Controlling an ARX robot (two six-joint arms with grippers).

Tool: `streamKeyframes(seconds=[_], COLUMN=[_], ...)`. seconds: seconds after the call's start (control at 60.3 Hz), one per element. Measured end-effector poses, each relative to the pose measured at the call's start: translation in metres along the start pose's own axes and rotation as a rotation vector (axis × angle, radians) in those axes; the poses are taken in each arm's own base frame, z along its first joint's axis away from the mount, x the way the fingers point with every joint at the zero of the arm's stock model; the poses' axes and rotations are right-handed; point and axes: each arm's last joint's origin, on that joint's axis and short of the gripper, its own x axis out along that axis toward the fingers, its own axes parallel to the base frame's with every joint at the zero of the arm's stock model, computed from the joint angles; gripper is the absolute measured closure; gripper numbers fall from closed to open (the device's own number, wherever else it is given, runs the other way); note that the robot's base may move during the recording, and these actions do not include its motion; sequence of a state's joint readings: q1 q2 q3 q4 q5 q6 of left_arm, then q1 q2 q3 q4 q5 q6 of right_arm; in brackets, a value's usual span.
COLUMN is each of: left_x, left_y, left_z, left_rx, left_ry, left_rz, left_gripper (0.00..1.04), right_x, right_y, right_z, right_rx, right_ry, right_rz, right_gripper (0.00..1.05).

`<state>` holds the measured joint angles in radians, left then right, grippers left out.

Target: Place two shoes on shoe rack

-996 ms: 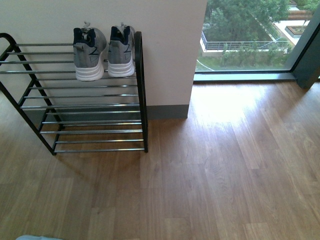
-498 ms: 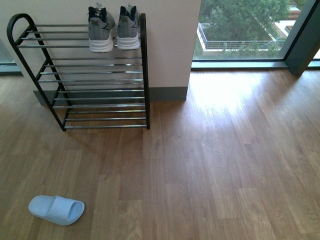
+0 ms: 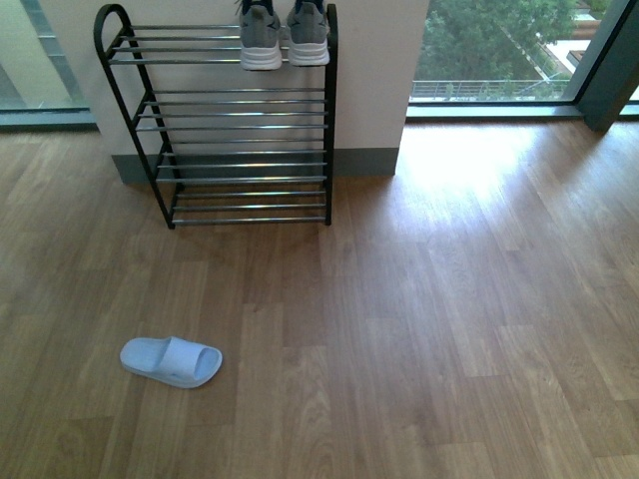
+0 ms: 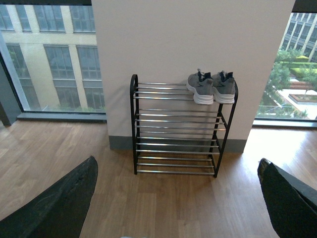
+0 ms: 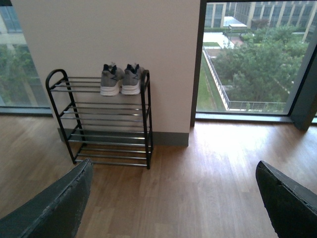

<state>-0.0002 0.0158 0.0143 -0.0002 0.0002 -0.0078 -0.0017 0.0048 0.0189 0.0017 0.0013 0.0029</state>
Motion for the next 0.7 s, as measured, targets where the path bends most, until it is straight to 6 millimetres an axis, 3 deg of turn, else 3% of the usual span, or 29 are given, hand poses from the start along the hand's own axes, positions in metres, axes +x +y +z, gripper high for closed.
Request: streamKeyframes(seconds=[0.697], left_x=[0.0], left_y=[0.0], left_z=[0.0], left_rx=[0.0], left_ry=[0.0], left_rz=[0.0], left_gripper=[0.09], right_x=[0.0], right_y=[0.0001], right_z=[0.0001], right_rx=[0.0], right_ry=[0.0], right_rz=[0.004], right_gripper=[0.09])
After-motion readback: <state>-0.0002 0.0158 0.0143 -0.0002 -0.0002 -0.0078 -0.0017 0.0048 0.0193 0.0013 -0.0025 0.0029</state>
